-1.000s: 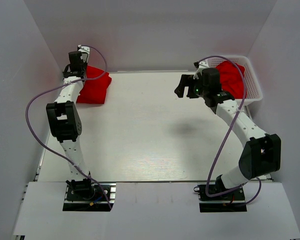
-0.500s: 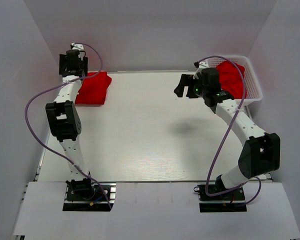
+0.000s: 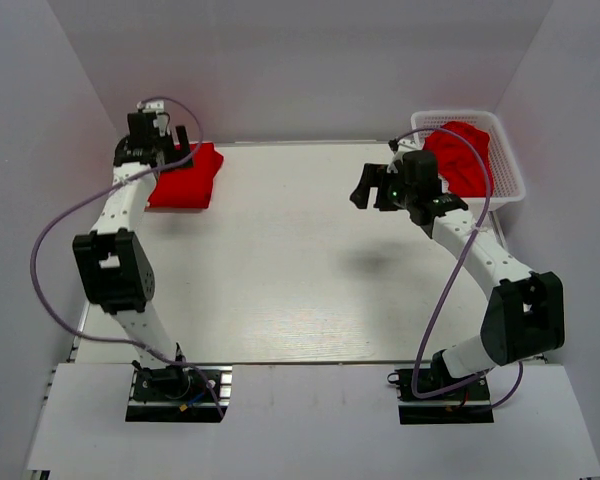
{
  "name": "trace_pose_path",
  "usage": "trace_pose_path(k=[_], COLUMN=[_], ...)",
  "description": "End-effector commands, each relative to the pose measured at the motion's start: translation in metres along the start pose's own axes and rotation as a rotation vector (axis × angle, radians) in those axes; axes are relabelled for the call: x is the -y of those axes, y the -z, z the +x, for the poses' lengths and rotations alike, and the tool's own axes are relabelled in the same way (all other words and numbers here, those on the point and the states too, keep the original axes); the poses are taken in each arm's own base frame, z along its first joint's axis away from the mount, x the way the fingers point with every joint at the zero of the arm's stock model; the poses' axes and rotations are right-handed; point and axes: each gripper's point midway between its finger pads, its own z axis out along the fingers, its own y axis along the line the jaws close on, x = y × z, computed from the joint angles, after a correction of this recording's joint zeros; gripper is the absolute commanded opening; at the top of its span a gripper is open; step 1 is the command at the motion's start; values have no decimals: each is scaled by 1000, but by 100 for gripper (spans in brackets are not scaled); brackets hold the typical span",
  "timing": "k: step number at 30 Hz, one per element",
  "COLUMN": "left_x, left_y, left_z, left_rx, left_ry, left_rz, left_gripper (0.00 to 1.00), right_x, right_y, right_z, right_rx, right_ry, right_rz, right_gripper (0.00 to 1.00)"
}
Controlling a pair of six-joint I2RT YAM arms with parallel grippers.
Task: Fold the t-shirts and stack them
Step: Put the neatly folded tshirt into the corner of the board with the left arm
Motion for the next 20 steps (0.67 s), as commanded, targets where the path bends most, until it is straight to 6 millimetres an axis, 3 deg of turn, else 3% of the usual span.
trace_pose_path(k=[1,3,4,5,6,9,12,14,19,20], left_x=[53,72,85,90,95,121,122,120,122,122], left_y=[77,100,107,131,139,183,189,189,191,196], left_z=[25,32,58,55,67,78,113,123,123,113], left_rx=[14,60,20,46,29,42,-6,-39,-62,-22], left_ry=[173,187,182,171,138,153,154,136,67,67], left_rz=[266,314,325,349,358,426,374,342,305,317], left_gripper=[100,100,100,100,100,100,100,100,100,100], right_x=[-1,0,2,3,5,2,-1,-3,-2,-6], right_y=[8,8,11,11,12,15,17,17,14,14], right_z=[8,18,23,25,36,41,48,56,72,74], right_rx=[8,-9,-14,-15,-30,-33,-30,-43,-70,-75], right_ry=[-17,-25,-35,-32,-30,-28,-42,-61,-85,-85], right_rz=[-12,-16,-7,-5,-8,-26,-51,-67,-78,-102], right_gripper=[90,90,90,90,90,90,90,90,90,90])
